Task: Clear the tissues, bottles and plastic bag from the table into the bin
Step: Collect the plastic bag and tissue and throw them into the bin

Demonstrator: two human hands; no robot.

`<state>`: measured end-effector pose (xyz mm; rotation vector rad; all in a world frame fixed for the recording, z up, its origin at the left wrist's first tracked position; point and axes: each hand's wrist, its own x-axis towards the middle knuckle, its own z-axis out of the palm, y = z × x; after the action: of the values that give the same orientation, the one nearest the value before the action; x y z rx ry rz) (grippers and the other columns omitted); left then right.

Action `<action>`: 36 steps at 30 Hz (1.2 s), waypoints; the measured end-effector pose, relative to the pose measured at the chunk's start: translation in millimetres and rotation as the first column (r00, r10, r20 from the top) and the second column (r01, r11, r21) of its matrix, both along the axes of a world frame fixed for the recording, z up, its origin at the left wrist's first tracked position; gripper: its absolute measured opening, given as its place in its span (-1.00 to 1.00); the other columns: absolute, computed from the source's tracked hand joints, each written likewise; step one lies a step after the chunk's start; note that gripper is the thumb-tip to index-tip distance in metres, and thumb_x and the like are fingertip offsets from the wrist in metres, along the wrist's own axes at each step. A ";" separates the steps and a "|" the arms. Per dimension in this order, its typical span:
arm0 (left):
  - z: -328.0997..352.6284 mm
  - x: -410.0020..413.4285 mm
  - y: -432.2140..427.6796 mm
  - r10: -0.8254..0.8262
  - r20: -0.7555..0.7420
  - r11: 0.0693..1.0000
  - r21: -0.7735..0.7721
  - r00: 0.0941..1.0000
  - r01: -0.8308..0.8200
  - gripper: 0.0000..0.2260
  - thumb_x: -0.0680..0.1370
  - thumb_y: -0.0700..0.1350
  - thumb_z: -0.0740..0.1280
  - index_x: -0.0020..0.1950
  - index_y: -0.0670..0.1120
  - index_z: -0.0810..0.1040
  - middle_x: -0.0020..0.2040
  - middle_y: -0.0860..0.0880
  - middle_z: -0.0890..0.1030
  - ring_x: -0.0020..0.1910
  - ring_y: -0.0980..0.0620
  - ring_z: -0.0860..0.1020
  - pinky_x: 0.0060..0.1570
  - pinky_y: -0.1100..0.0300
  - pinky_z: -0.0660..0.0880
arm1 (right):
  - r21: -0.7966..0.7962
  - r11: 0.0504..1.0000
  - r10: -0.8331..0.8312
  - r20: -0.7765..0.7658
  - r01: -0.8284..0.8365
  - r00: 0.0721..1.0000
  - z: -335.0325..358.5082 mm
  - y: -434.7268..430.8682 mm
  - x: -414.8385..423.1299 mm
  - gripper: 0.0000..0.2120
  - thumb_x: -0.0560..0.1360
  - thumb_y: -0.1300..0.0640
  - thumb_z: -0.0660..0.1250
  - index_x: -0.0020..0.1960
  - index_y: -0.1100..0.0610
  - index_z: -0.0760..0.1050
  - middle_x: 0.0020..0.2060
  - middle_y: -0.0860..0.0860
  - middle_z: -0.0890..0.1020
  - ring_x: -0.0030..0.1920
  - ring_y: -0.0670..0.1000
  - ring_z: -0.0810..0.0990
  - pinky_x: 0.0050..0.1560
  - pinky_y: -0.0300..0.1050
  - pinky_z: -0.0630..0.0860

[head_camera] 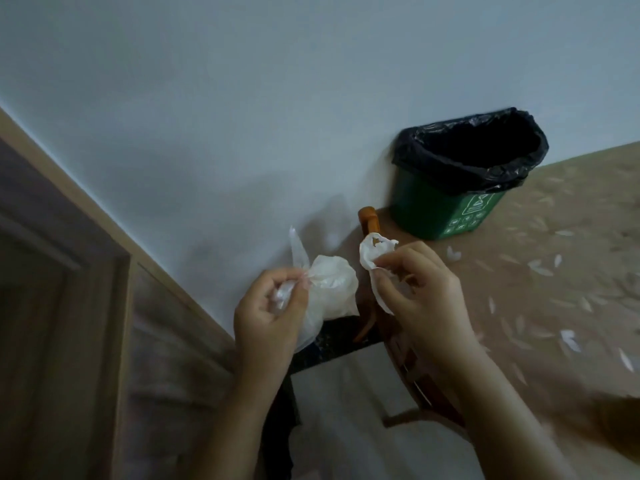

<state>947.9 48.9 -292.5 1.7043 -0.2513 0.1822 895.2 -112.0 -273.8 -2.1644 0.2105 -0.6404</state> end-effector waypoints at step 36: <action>54.7 215.7 -181.7 -0.298 0.031 0.949 -0.093 0.954 0.300 -0.88 0.39 -0.11 0.36 -0.24 0.13 0.59 -0.19 0.06 0.68 -0.14 0.09 0.61 -0.12 0.21 0.50 | 0.021 0.928 -0.373 0.078 0.372 0.925 15.6 -171.5 146.2 -0.87 0.41 0.28 0.38 -0.13 0.07 0.55 -0.18 -0.10 0.53 -0.12 -0.14 0.50 -0.19 -0.33 0.44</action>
<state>1163.6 -132.8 -237.8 1.5476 -0.5015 -0.0170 1041.4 -283.5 -258.2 -2.1030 0.5900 -0.9383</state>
